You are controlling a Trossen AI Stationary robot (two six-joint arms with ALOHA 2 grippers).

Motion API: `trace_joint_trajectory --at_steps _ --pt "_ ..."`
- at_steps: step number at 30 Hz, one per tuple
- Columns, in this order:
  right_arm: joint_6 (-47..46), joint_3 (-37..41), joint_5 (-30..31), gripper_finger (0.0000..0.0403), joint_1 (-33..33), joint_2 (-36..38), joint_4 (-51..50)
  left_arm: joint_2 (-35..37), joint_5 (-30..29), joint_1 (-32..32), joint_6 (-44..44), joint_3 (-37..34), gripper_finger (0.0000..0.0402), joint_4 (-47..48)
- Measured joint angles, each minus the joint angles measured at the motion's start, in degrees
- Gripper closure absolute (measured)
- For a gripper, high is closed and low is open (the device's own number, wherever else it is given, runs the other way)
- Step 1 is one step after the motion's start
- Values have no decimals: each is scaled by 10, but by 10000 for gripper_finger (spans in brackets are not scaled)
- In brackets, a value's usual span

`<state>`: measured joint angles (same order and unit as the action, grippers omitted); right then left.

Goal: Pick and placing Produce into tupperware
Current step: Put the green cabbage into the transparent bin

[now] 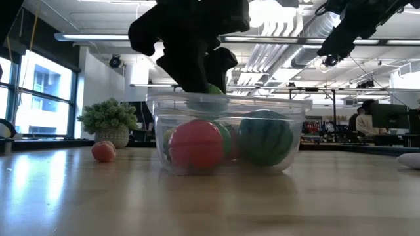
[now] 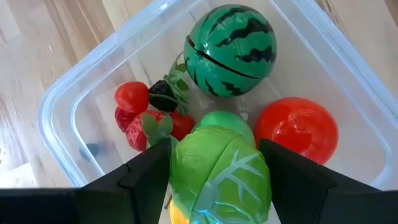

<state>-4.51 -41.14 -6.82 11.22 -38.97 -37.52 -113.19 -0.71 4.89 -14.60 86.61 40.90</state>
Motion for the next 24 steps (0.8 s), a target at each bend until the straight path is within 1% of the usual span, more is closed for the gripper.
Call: trace_joint_trajectory --at_steps 2,4,6,9,24 --pt "0 0 0 274 0 0 0 0 -5 0 17 0 174 0" --pt "0 0 0 274 0 0 0 0 -24 0 37 0 174 0" --pt "0 0 0 274 0 0 0 0 -44 0 39 0 174 6" --pt "0 0 0 274 0 0 0 0 -58 0 40 0 174 11" --pt "0 0 0 274 0 0 0 0 -60 0 39 0 174 12"
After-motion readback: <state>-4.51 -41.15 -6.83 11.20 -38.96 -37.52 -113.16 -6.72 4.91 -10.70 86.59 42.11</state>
